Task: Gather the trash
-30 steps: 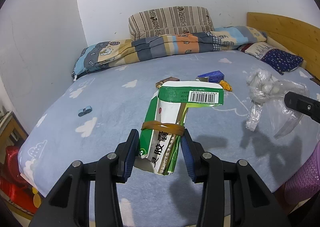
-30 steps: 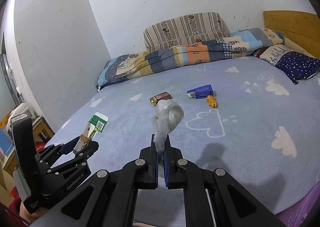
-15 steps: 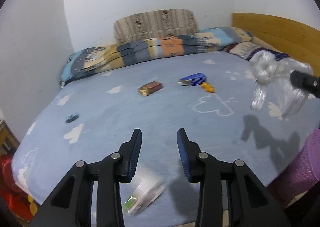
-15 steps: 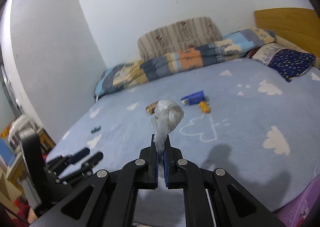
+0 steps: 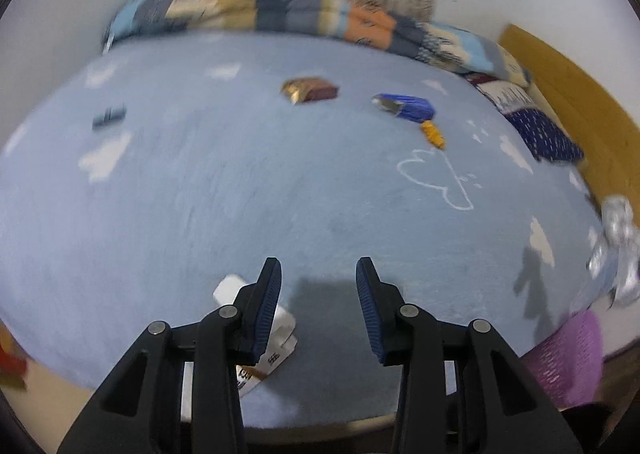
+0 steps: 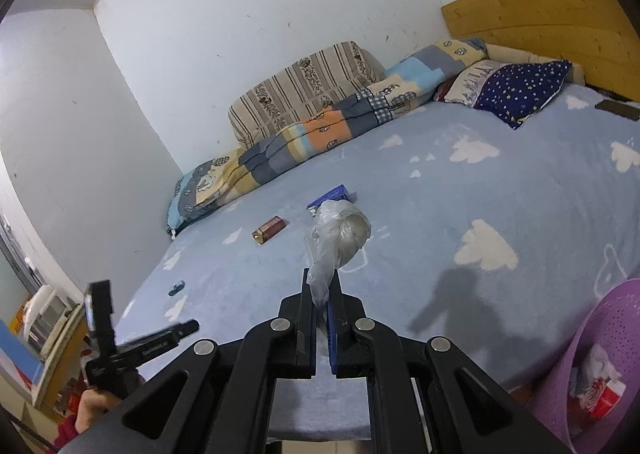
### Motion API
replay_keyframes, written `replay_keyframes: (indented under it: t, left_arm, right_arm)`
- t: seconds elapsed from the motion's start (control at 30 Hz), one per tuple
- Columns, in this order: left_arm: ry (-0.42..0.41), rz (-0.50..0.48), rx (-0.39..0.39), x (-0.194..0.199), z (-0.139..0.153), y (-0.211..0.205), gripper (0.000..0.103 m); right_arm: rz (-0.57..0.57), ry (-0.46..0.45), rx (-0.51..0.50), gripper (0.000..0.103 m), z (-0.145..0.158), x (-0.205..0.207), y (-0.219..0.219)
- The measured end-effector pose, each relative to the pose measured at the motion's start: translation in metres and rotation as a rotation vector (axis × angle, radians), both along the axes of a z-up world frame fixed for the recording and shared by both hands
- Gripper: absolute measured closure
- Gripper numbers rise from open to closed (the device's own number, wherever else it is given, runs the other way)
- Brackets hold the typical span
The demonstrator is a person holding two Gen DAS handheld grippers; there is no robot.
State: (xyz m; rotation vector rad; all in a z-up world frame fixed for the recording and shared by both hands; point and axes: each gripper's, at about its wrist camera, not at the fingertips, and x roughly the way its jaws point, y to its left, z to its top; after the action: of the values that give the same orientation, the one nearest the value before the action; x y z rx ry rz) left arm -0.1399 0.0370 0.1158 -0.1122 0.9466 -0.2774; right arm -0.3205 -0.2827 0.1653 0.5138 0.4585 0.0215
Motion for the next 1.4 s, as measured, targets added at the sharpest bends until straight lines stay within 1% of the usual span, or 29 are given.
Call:
replay_keyframes:
  t: [0.03, 0.07, 0.1, 0.17, 0.27, 0.4, 0.43, 0.5, 0.53, 0.6, 0.63, 0.67, 0.7, 0.73, 0.8, 0.83, 0.87, 0.93, 1.0, 1.03, 1.1, 1.13, 1.2, 1.23, 1.3, 1.33, 1.37, 1.4]
  left_arm:
    - [0.018, 0.021, -0.028, 0.003, -0.001, 0.009, 0.061]
    - [0.026, 0.038, -0.042, 0.004, -0.002, 0.015, 0.053]
    - [0.036, 0.060, -0.052, 0.005, -0.003, 0.022, 0.050]
    - [0.055, 0.080, -0.045, 0.006, -0.005, 0.030, 0.047]
    - [0.116, 0.103, -0.010, 0.003, -0.017, 0.039, 0.032]
    - [0.227, 0.143, -0.011, 0.001, -0.043, 0.046, 0.032]
    - [0.258, 0.158, 0.000, 0.002, -0.051, 0.047, 0.032]
    - [0.283, 0.161, 0.006, 0.003, -0.059, 0.045, 0.032]
    - [0.280, 0.143, 0.025, 0.000, -0.060, 0.040, 0.032]
    - [0.249, 0.110, 0.085, -0.007, -0.058, 0.028, 0.032]
    - [0.220, 0.072, 0.141, -0.013, -0.057, 0.019, 0.032]
    - [0.205, 0.049, 0.179, -0.016, -0.057, 0.012, 0.031]
    - [0.189, 0.020, 0.238, -0.019, -0.060, 0.004, 0.029]
    - [0.182, 0.003, 0.318, -0.020, -0.067, -0.002, 0.029]
    - [0.199, 0.001, 0.372, -0.018, -0.077, -0.005, 0.031]
    - [0.220, 0.002, 0.382, -0.014, -0.084, -0.006, 0.037]
    - [0.230, 0.004, 0.385, -0.011, -0.088, -0.006, 0.051]
    - [0.230, 0.009, 0.381, -0.008, -0.090, -0.007, 0.054]
    - [0.195, -0.005, 0.405, -0.005, -0.087, -0.017, 0.058]
    - [0.165, -0.013, 0.396, -0.007, -0.083, -0.021, 0.058]
    - [0.121, -0.032, 0.355, -0.010, -0.071, -0.025, 0.059]
    - [0.094, -0.049, 0.322, -0.012, -0.063, -0.029, 0.059]
    - [0.054, -0.101, 0.223, -0.016, -0.046, -0.038, 0.059]
    - [0.039, -0.142, 0.181, -0.020, -0.036, -0.048, 0.059]
    - [0.019, -0.222, 0.132, -0.027, -0.025, -0.064, 0.059]
    - [0.007, -0.290, 0.105, -0.034, -0.017, -0.082, 0.059]
    - [-0.004, -0.336, 0.092, -0.042, -0.010, -0.098, 0.059]
    - [-0.017, -0.408, 0.073, -0.051, -0.002, -0.120, 0.059]
  right_arm:
    - [0.009, -0.003, 0.008, 0.099, 0.000, 0.002, 0.001]
    - [0.014, -0.004, 0.008, 0.099, 0.000, 0.001, 0.001]
    - [0.026, -0.007, 0.006, 0.099, 0.000, 0.003, 0.004]
    - [0.040, -0.009, 0.005, 0.099, -0.002, 0.004, 0.005]
    - [0.052, -0.008, 0.008, 0.099, -0.003, 0.004, 0.006]
    - [0.046, -0.009, 0.033, 0.099, -0.005, 0.004, -0.002]
    - [0.046, -0.009, 0.041, 0.099, -0.005, 0.004, -0.002]
    - [0.051, -0.009, 0.055, 0.099, -0.006, 0.005, -0.003]
    - [0.054, -0.009, 0.060, 0.099, -0.006, 0.005, -0.003]
    - [0.064, -0.008, 0.059, 0.099, -0.007, 0.007, -0.001]
    - [0.067, -0.007, 0.058, 0.099, -0.007, 0.007, 0.001]
    - [0.070, -0.007, 0.056, 0.099, -0.007, 0.007, 0.001]
    - [0.070, -0.008, 0.055, 0.099, -0.007, 0.006, 0.001]
    - [0.067, -0.009, 0.057, 0.099, -0.007, 0.006, 0.000]
    - [0.059, -0.012, 0.066, 0.099, -0.007, 0.004, -0.004]
    - [0.055, -0.013, 0.071, 0.099, -0.007, 0.004, -0.006]
    - [0.053, -0.014, 0.075, 0.099, -0.008, 0.003, -0.007]
    - [0.051, -0.018, 0.081, 0.099, -0.007, 0.003, -0.008]
    - [0.047, -0.023, 0.080, 0.099, -0.006, 0.001, -0.008]
    - [0.044, -0.028, 0.080, 0.099, -0.005, 0.000, -0.009]
    - [0.034, -0.037, 0.082, 0.099, -0.002, -0.004, -0.012]
    - [0.025, -0.042, 0.084, 0.099, -0.001, -0.006, -0.014]
    - [0.006, -0.053, 0.098, 0.099, 0.005, -0.014, -0.022]
    - [-0.002, -0.063, 0.106, 0.099, 0.009, -0.019, -0.027]
    - [-0.028, -0.081, 0.100, 0.099, 0.018, -0.033, -0.037]
    - [-0.043, -0.088, 0.085, 0.099, 0.023, -0.042, -0.043]
    - [-0.063, -0.092, 0.065, 0.099, 0.028, -0.052, -0.049]
    - [-0.091, -0.092, 0.044, 0.099, 0.031, -0.065, -0.058]
